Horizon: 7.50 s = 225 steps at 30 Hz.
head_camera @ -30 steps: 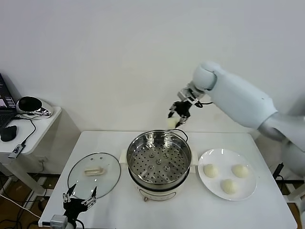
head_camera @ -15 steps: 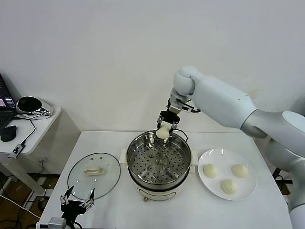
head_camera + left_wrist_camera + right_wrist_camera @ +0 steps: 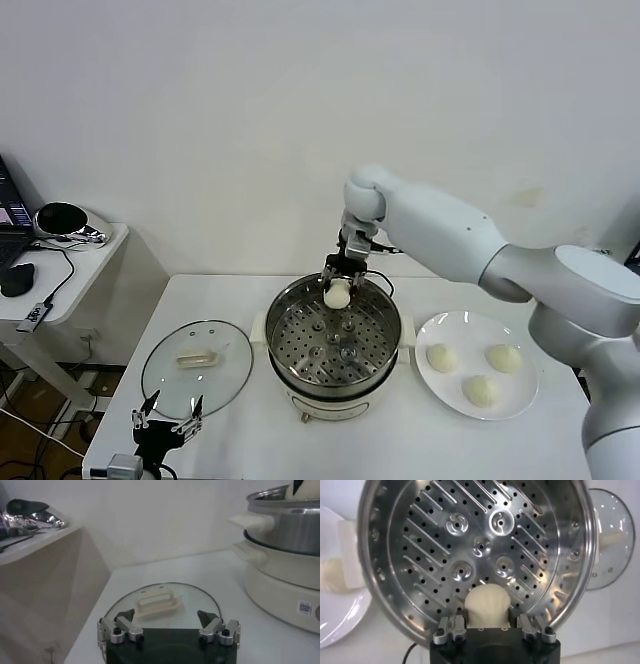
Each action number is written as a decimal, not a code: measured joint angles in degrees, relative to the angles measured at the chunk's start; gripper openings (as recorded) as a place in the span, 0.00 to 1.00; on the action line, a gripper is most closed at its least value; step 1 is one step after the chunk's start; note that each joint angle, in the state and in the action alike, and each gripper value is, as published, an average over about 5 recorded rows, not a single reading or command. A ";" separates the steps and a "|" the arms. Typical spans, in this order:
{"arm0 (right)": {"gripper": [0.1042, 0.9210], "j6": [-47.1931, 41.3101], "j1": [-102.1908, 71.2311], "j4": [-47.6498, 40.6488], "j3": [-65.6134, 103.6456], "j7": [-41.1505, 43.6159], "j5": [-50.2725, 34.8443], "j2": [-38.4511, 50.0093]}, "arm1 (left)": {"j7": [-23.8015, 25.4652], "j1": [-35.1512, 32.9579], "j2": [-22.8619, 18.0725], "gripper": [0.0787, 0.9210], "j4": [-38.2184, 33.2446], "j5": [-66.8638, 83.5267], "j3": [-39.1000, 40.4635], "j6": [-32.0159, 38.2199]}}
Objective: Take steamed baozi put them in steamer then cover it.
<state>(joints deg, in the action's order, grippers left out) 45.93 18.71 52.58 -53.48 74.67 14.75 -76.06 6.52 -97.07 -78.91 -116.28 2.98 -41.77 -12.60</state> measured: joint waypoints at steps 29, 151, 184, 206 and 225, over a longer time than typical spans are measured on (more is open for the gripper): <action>0.88 -18.77 6.25 11.69 -2.99 -1.87 -8.35 8.19 | 0.46 0.06 0.50 0.88 0.06 0.02 0.13 -0.08; 0.54 -73.52 -25.38 24.90 18.47 -6.72 -2.76 35.69 | 2.12 1.24 0.76 0.88 0.70 1.33 2.52 -2.82; 0.55 -85.79 18.18 29.90 -15.32 -2.94 -41.06 18.36 | 0.35 0.67 -0.07 0.88 -6.62 2.02 0.81 -3.24; 0.55 -86.98 6.55 17.03 -14.96 -5.49 -36.25 0.15 | 0.61 2.12 -0.44 0.88 -8.64 2.65 1.61 -3.70; 0.71 -86.73 3.17 10.60 -11.79 -6.13 -32.10 -4.88 | 0.84 2.92 -0.49 0.88 -7.99 2.83 2.32 -3.70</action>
<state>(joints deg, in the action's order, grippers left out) -40.80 21.88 63.19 -65.27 68.54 -17.35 -80.93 7.36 -94.15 -79.40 -124.27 5.81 -39.45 -16.30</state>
